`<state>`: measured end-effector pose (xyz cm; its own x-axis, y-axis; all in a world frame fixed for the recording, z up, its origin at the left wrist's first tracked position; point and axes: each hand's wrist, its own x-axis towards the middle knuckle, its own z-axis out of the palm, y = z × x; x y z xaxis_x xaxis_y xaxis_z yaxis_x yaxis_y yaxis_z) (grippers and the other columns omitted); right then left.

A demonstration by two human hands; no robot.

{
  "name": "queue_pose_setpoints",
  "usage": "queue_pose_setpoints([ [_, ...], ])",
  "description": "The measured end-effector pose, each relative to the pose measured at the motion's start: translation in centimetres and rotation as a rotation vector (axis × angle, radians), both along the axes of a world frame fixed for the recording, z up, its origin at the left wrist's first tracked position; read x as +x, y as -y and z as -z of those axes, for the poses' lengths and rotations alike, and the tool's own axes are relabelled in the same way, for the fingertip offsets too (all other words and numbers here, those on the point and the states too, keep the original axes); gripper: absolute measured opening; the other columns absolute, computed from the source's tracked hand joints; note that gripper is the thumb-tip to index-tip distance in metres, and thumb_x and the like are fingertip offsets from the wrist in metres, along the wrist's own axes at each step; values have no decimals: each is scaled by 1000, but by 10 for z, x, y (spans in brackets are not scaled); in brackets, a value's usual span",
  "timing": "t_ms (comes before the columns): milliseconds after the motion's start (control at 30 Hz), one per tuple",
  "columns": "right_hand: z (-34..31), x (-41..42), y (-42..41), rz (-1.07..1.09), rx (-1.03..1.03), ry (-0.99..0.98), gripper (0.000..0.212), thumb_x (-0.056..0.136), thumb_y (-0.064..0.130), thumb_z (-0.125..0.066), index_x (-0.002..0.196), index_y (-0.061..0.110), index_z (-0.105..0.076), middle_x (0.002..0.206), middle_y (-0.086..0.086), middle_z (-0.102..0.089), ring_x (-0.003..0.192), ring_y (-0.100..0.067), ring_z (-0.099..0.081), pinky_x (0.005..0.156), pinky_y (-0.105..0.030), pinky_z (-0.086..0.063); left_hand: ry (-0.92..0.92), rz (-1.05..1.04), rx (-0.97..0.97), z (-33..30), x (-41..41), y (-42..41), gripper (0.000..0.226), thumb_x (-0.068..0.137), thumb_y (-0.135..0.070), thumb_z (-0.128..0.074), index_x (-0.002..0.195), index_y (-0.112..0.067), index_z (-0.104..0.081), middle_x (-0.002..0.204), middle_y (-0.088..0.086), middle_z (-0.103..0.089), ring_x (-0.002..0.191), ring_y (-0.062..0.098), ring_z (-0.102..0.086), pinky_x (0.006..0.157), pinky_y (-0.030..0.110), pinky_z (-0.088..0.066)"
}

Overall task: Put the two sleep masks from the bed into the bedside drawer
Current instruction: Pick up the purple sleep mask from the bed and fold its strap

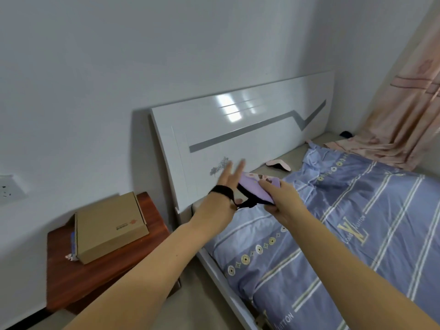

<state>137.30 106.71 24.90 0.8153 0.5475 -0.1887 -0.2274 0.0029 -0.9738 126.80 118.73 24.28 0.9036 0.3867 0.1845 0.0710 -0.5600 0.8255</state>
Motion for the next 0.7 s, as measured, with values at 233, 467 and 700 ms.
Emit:
queue_pose_setpoints([
  [233,-5,5,9,-387,-102,-3,17,92,15,-55,87,-2,-56,56,-11,-57,40,-17,-50,37,-21,-37,-4,131,464,-2,-17,-5,74,86,-20,-64,144,-34,-21,159,-8,-2,145,13,-8,119,33,-21],
  [467,8,16,11,-266,-88,32,15,94,12,-51,79,8,-52,53,-3,-34,39,-8,-27,31,-18,-24,548,52,-663,-50,-25,25,42,95,-4,-42,116,-37,-58,116,-13,-68,115,7,-60,88,10,-49],
  [700,-10,11,1,51,-115,232,14,86,21,-61,77,16,-52,69,-4,-52,54,-12,-56,45,-22,-45,-592,566,-127,-47,-30,30,25,92,-15,-52,99,4,-65,92,18,-72,80,25,-69,82,41,-59],
])
